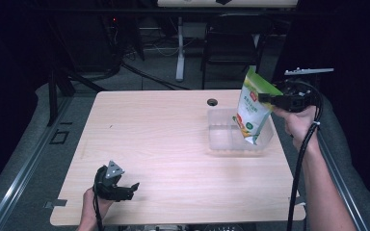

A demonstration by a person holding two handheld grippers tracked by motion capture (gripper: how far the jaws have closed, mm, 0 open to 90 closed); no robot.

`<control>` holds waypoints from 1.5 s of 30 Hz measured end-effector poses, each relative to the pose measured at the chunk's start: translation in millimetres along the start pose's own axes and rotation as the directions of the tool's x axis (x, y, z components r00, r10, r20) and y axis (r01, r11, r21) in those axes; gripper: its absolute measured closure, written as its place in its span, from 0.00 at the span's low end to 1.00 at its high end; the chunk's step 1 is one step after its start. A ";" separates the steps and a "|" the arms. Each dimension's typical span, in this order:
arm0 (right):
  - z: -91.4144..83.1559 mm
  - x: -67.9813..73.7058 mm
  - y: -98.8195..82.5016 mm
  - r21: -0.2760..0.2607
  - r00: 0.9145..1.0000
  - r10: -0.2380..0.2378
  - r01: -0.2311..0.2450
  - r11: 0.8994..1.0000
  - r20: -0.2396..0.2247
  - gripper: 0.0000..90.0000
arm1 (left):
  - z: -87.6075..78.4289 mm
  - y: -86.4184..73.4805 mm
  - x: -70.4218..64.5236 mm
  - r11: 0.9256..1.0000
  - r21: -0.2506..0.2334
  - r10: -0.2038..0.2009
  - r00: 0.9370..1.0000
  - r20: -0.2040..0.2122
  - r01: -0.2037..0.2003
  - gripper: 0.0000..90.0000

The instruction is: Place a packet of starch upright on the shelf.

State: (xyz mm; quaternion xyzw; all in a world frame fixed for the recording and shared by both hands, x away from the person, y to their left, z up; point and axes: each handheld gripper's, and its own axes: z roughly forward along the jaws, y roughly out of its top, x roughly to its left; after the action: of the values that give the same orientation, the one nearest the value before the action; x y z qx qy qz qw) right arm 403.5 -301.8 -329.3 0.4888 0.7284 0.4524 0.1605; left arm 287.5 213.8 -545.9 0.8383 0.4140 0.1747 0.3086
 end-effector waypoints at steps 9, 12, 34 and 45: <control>2.3 -9.8 6.5 -0.016 0.997 0.020 -0.019 1.000 0.077 1.00 | 0.2 -0.5 0.0 1.000 -0.003 -0.003 1.000 -0.002 0.003 0.16; 3.9 -15.1 7.3 -0.021 0.994 0.037 -0.035 0.999 0.099 1.00 | 0.8 -1.0 0.1 1.000 -0.003 -0.003 1.000 -0.005 0.003 0.16; 14.6 -47.4 -17.8 -0.060 0.965 0.191 -0.183 0.981 0.181 1.00 | 1.2 -0.5 -0.8 1.000 -0.002 0.000 1.000 0.000 0.000 0.16; 26.3 -52.3 -29.5 -0.075 0.943 0.223 -0.211 0.975 0.246 1.00 | 1.4 -0.4 -0.9 1.000 -0.001 0.004 1.000 0.002 -0.004 0.16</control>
State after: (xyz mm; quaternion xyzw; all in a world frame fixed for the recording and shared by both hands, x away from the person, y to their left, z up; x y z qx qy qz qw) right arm 429.2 -336.8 -378.5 0.6157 0.6328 0.4185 0.2129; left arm 287.5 212.8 -547.3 0.8393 0.4119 0.1747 0.3089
